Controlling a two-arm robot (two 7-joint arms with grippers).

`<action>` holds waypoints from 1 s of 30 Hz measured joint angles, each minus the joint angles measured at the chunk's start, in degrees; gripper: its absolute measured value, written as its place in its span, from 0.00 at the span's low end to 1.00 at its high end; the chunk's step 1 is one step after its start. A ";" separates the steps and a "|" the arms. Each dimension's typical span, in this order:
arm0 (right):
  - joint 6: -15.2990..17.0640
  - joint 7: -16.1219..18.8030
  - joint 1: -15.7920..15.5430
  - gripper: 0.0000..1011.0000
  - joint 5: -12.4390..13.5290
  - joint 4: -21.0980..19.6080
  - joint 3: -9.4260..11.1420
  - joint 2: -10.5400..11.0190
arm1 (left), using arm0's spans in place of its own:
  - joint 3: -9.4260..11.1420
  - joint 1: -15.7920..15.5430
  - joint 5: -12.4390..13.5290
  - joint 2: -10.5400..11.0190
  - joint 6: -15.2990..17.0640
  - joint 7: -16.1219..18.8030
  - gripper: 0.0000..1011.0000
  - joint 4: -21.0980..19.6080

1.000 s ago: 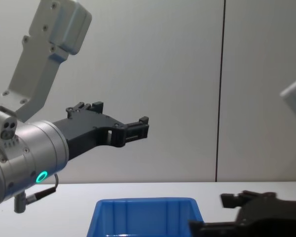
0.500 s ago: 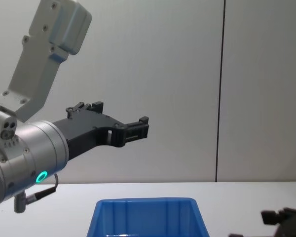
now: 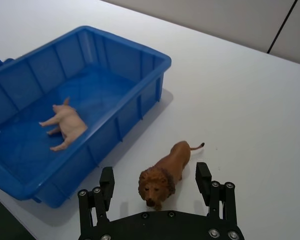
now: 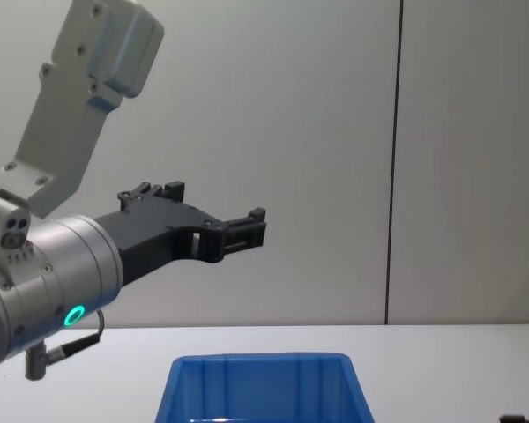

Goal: Pick up the two dolls from the table and place them into the box.

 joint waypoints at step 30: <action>0.64 -1.52 1.47 0.42 -1.19 3.32 -0.73 -1.17 | 0.00 0.00 0.00 0.00 0.00 0.00 0.99 0.00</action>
